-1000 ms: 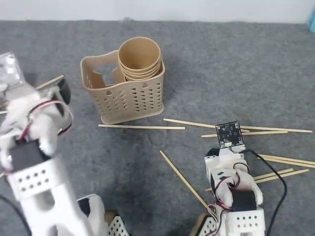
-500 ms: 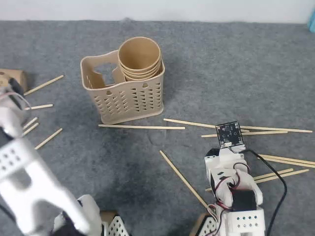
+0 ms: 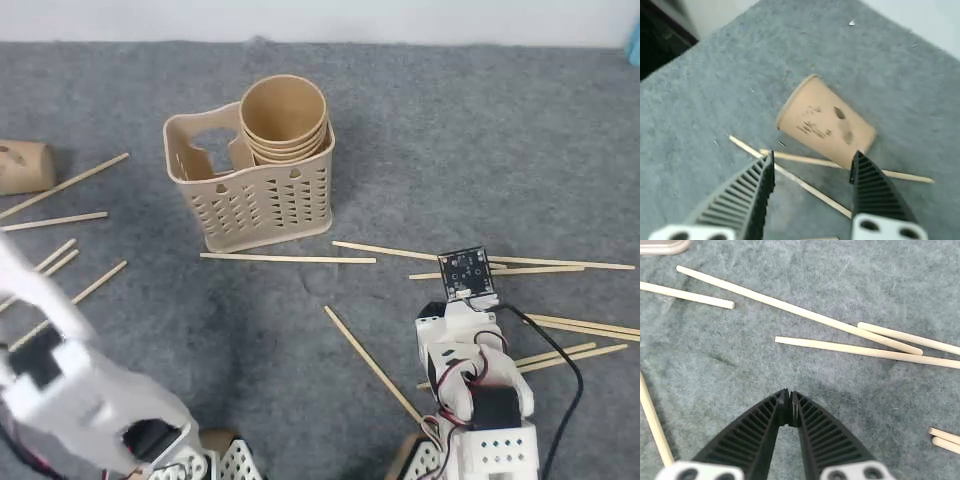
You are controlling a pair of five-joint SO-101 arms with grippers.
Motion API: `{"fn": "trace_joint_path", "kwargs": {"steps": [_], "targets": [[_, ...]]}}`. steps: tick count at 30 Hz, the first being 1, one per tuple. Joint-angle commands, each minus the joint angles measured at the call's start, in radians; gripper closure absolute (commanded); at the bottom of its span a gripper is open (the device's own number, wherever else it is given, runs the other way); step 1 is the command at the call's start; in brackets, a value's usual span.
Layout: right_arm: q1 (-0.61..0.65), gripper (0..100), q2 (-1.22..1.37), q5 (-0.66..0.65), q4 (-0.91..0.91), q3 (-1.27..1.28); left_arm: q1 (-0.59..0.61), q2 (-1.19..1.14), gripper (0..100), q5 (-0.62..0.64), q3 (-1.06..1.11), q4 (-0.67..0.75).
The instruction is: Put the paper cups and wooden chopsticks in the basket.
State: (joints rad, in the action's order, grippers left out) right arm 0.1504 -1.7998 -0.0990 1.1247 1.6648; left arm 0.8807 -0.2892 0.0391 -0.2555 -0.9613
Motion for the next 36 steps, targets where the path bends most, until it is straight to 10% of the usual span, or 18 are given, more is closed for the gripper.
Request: {"fn": "trace_joint_path", "kwargs": {"steps": [1, 21, 28, 36], "targets": [[0.007, 99.1, -0.016, -0.017, -0.002, 0.014, 0.008, -0.190, 76, -0.095, -0.260, 0.031], [0.007, 99.1, -0.016, -0.017, -0.002, 0.014, 0.023, -1.135, 76, 0.021, -1.414, 0.084], [0.007, 99.1, -0.016, -0.017, -0.002, 0.014, -0.005, -1.289, 76, 0.021, -1.383, 0.356], [0.007, 99.0, -0.016, -0.017, -0.004, 0.014, -0.037, -1.298, 76, 0.021, -1.426, 0.186]]}}
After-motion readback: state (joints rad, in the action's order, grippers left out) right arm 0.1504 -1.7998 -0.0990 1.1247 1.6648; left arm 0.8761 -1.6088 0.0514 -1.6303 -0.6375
